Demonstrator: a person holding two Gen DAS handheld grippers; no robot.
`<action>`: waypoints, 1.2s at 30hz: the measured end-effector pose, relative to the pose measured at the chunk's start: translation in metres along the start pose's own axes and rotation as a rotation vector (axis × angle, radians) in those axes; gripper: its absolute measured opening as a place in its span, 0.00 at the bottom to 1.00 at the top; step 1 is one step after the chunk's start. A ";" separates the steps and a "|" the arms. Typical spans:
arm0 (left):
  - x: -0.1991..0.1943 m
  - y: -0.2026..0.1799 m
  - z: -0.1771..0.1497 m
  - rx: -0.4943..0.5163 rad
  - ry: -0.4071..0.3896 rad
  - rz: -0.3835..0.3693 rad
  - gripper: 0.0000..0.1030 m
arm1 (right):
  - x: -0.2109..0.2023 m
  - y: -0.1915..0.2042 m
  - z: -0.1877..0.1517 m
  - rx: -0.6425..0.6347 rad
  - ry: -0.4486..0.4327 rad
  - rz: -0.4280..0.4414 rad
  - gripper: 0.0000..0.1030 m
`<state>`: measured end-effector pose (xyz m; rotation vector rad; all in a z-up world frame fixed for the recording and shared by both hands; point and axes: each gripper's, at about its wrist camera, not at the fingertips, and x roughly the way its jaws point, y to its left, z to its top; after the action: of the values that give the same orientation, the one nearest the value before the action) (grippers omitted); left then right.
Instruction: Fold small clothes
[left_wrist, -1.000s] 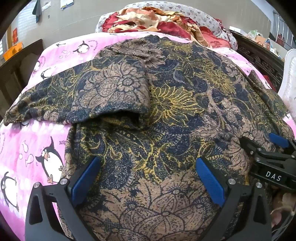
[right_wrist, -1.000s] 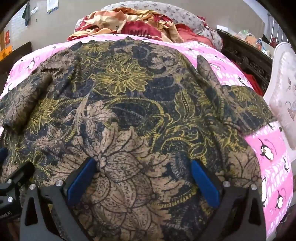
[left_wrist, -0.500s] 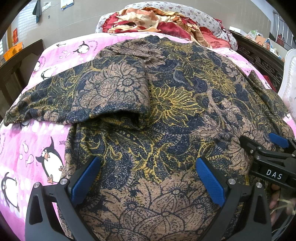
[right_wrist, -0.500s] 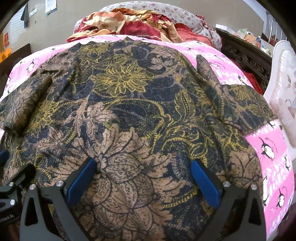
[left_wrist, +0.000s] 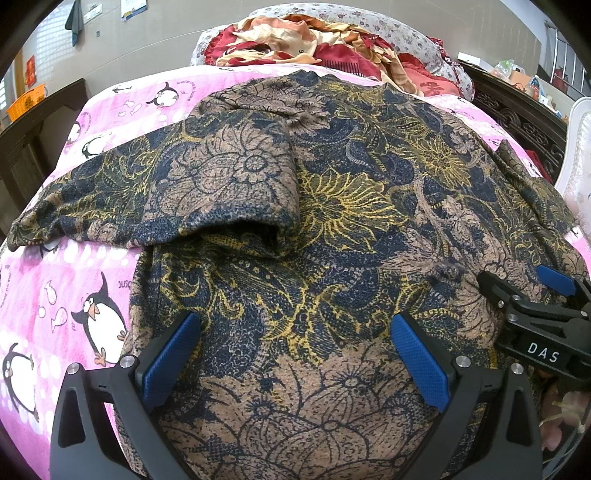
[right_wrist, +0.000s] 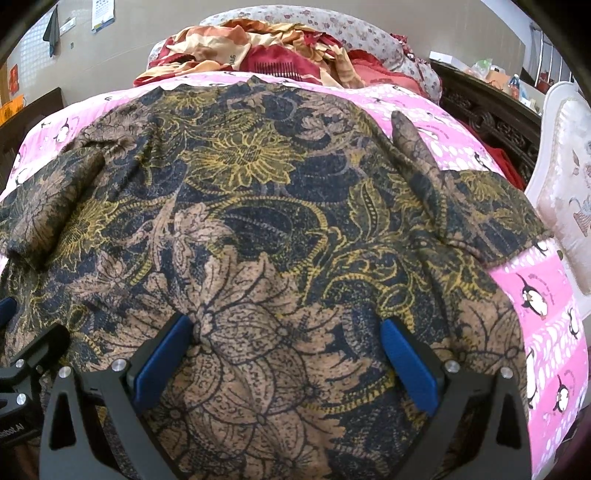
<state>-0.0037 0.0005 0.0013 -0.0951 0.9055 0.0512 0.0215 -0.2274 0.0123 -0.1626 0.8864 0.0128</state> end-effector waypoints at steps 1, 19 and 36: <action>0.000 0.000 0.000 0.000 0.000 0.000 0.86 | 0.000 0.001 0.000 -0.001 -0.002 -0.002 1.00; 0.000 0.000 0.000 0.000 0.000 0.000 0.86 | -0.004 0.008 0.001 0.000 -0.008 0.006 1.00; 0.000 0.000 0.000 0.000 -0.001 0.000 0.86 | -0.004 0.008 0.001 -0.001 -0.013 0.001 1.00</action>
<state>-0.0039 0.0005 0.0012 -0.0952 0.9042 0.0511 0.0188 -0.2190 0.0149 -0.1632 0.8733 0.0152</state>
